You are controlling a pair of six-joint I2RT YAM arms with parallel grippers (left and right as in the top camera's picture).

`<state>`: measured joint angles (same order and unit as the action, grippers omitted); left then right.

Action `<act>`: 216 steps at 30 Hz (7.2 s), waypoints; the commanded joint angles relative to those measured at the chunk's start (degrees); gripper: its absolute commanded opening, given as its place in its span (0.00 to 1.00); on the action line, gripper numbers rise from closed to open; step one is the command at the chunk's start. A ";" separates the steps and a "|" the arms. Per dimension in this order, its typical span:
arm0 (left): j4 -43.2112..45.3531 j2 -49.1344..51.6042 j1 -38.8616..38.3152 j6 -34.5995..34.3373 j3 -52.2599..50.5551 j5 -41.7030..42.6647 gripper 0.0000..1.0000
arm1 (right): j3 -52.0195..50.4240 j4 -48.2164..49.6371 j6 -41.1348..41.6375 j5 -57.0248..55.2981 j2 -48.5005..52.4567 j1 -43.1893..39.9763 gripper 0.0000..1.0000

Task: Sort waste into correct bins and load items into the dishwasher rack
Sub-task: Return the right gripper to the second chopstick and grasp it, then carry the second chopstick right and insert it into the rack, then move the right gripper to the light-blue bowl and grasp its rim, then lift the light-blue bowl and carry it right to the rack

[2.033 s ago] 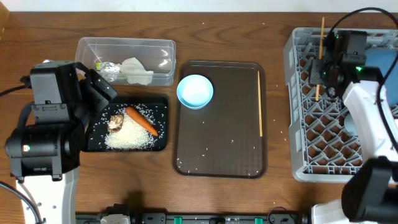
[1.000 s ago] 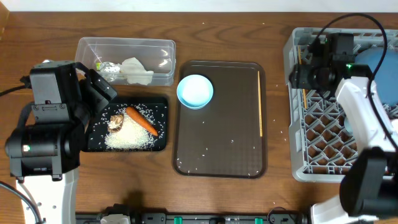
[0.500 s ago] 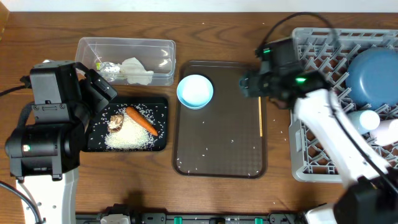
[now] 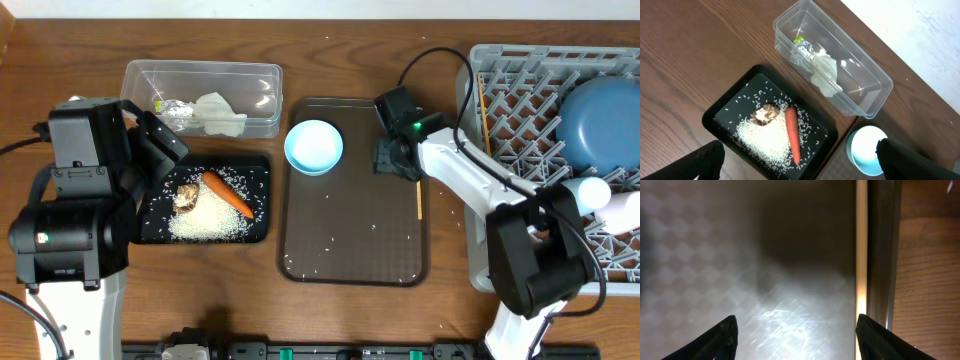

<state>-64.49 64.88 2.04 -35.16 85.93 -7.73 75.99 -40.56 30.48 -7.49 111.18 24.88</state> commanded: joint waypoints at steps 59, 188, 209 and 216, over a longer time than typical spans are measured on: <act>-0.20 0.22 -0.09 -0.09 0.20 -0.90 0.98 | 0.11 2.25 -1.11 10.40 -1.20 -4.83 0.01; -0.20 0.22 -0.09 -0.09 0.20 -0.90 0.98 | 0.09 16.35 -31.08 8.79 3.67 16.35 0.10; -0.20 0.22 -0.09 -0.09 0.20 -0.90 0.98 | 0.09 13.11 -22.53 14.32 -7.02 12.22 0.01; -0.20 0.22 -0.09 -0.09 0.20 -0.90 0.98 | 0.09 11.06 -18.29 24.48 -13.49 2.10 0.01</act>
<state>-64.51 64.90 2.04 -35.16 85.93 -7.73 75.90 -29.19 9.39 9.80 102.98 32.05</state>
